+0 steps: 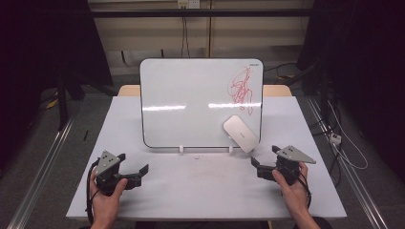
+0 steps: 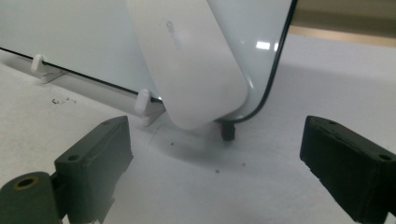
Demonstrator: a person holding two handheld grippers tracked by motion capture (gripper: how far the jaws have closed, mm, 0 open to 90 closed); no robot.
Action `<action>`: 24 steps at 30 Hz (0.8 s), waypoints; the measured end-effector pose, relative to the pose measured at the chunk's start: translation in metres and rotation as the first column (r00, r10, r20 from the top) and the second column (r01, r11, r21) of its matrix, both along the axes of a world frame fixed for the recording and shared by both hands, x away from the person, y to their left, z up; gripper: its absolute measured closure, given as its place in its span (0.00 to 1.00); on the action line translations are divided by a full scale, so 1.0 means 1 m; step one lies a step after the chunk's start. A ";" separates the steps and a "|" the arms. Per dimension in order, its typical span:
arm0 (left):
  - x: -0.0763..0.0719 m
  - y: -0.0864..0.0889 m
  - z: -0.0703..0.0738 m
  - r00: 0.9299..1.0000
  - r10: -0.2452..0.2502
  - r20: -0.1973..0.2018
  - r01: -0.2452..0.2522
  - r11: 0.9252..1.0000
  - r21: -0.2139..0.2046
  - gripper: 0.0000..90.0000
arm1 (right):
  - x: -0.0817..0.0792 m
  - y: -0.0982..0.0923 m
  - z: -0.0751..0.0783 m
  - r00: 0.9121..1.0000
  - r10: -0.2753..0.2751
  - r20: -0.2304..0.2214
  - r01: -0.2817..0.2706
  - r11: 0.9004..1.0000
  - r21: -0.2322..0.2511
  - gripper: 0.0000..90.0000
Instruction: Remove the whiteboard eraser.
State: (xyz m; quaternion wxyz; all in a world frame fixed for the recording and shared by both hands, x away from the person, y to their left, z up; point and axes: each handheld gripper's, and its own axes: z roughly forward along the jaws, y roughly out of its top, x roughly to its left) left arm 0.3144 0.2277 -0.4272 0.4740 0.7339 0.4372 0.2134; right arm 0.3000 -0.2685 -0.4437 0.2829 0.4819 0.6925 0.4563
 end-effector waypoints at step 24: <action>0.001 -0.009 -0.003 0.999 -0.029 -0.016 0.030 0.999 0.024 0.05 | 0.030 0.031 0.029 0.993 0.102 0.055 -0.094 0.987 -0.129 0.06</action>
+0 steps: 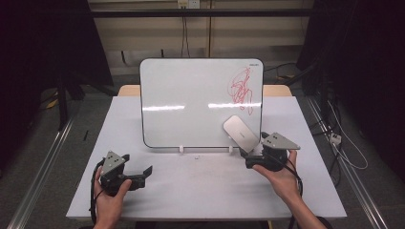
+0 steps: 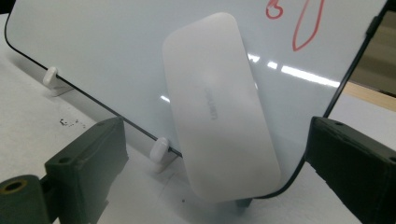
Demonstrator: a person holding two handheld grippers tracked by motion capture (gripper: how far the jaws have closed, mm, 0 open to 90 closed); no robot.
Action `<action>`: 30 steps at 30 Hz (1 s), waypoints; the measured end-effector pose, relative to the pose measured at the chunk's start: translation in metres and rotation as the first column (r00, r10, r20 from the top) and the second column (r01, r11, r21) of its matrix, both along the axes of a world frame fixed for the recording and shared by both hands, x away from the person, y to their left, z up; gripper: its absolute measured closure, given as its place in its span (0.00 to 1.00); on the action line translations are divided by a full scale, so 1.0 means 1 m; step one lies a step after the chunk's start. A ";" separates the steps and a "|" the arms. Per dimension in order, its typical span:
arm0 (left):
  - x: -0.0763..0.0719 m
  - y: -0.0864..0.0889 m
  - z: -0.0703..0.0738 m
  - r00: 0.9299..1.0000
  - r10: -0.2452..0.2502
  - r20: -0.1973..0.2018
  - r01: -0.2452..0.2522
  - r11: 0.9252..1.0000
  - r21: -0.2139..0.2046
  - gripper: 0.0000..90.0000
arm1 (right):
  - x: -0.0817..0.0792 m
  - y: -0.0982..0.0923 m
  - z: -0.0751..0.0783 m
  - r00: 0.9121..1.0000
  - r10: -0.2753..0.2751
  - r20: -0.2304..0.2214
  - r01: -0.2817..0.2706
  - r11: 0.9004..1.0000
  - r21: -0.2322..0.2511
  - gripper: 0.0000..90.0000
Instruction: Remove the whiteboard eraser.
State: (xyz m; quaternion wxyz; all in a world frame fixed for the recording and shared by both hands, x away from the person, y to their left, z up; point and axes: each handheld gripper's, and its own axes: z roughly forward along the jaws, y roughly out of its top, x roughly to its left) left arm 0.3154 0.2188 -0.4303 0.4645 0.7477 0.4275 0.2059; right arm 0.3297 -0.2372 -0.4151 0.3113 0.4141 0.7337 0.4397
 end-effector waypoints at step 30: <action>-0.003 0.004 0.000 1.000 -0.020 0.001 0.020 1.000 0.000 0.05 | 0.036 0.033 0.002 1.000 0.014 0.007 -0.012 0.954 -0.299 0.25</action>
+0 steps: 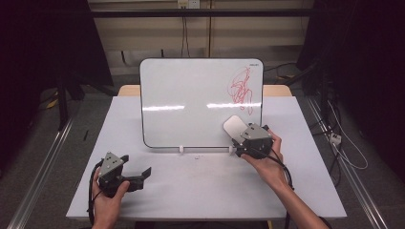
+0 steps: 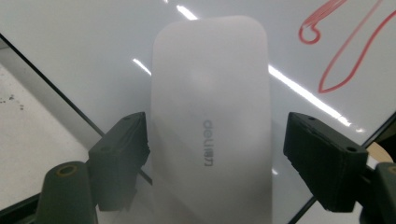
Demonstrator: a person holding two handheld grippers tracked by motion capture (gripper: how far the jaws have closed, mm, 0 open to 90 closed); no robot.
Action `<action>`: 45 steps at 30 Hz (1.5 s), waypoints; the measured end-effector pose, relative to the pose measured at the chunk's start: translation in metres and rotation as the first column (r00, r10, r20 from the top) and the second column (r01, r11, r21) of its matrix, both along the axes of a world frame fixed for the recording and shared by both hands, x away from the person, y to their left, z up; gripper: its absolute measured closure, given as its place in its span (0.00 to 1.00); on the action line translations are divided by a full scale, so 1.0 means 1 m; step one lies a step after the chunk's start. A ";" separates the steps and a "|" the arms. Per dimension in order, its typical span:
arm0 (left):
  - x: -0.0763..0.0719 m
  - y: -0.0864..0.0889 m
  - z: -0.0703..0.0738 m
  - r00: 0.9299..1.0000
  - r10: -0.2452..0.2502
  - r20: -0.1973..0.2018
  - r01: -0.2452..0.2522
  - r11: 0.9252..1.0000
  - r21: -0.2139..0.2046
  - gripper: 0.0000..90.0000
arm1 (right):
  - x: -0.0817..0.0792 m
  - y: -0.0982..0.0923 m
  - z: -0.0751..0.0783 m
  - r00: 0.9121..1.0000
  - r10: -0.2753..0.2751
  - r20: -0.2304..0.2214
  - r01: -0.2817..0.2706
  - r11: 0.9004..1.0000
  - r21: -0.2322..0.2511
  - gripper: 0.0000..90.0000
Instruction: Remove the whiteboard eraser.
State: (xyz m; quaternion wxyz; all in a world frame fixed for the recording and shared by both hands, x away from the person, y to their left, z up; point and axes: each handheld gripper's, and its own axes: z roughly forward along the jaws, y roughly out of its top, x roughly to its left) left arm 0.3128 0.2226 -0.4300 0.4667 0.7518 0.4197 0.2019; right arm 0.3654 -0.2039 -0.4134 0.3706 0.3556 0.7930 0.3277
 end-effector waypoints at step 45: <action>0.001 0.002 -0.003 1.000 0.001 -0.014 -0.001 1.000 -0.001 0.05 | 0.007 0.002 -0.002 0.997 -0.027 -0.070 0.028 1.000 0.002 0.35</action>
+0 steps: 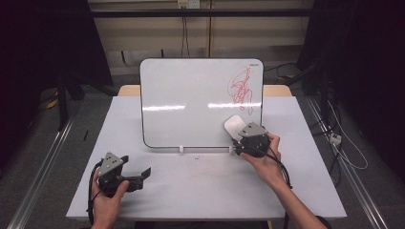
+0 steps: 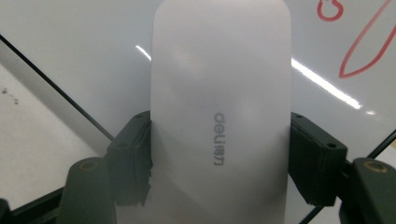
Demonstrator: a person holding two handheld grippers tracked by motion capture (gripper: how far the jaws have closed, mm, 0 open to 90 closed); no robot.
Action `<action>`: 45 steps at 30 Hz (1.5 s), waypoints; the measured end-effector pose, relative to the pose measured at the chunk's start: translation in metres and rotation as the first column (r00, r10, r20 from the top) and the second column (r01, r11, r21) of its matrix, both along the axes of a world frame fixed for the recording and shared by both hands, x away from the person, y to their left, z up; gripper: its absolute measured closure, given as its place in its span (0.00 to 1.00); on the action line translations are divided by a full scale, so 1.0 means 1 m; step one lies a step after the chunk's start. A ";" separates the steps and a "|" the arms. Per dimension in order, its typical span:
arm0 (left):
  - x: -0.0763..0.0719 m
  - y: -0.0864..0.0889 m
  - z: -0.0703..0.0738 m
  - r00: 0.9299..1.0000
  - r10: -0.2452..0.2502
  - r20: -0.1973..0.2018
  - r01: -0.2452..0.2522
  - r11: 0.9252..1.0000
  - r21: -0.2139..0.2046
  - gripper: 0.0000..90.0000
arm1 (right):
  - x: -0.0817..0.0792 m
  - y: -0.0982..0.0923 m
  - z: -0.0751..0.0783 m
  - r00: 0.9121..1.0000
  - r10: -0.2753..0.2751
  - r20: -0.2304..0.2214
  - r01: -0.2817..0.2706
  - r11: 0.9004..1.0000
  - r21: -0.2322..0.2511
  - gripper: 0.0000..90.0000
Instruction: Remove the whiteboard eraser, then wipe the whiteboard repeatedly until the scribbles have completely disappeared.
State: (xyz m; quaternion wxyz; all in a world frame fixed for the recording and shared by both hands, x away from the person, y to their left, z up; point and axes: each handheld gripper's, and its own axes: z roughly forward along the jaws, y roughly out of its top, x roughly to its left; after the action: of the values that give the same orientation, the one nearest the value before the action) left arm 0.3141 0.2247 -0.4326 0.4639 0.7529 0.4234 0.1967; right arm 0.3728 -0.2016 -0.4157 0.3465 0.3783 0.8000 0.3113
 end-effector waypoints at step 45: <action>0.002 0.004 -0.001 1.000 0.010 -0.006 -0.010 1.000 0.004 0.05 | -0.009 -0.012 0.035 0.991 0.056 0.123 -0.072 0.989 0.127 0.35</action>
State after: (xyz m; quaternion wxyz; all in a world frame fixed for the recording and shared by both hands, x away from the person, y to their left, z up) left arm 0.3161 0.2287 -0.4333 0.4599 0.7524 0.4282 0.1976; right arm 0.3641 -0.2133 -0.3812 0.3578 0.3552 0.7673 0.3963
